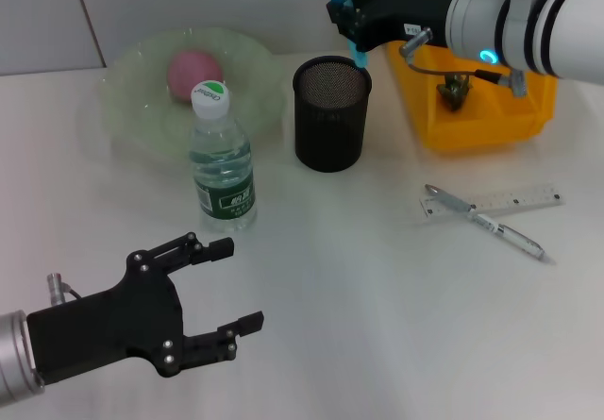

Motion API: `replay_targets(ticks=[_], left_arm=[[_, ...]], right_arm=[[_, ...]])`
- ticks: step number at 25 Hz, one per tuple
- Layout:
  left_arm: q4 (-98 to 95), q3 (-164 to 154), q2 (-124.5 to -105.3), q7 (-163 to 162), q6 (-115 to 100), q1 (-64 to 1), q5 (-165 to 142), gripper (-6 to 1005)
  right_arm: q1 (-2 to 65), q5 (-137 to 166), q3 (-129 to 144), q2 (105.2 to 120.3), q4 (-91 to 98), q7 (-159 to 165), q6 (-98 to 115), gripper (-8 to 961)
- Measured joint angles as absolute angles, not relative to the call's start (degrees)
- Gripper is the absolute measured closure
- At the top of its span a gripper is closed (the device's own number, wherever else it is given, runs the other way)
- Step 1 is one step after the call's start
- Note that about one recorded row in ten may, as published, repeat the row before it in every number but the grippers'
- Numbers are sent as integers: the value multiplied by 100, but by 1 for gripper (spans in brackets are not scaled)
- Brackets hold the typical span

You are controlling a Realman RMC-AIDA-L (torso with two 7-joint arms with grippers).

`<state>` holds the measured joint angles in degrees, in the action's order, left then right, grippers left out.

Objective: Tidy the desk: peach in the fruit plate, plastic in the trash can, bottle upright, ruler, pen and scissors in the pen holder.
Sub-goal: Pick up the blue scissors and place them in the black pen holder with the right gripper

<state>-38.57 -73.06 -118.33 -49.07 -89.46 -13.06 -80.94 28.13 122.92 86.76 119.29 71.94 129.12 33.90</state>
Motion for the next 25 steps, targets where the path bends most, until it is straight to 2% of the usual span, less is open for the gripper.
replay_targets(ticks=[20,25], left_arm=[[-3568,-7303,-11830,-4913,-8890,-1521,-8118,210],[-3568,-7304,-11829,-4913,-8882,-1521,-8122,210]], right_arm=[[2979,6925,8621,11934,5145,7306,3213,706],[3075,6356,8606,11938,4697,6640,3339,704]])
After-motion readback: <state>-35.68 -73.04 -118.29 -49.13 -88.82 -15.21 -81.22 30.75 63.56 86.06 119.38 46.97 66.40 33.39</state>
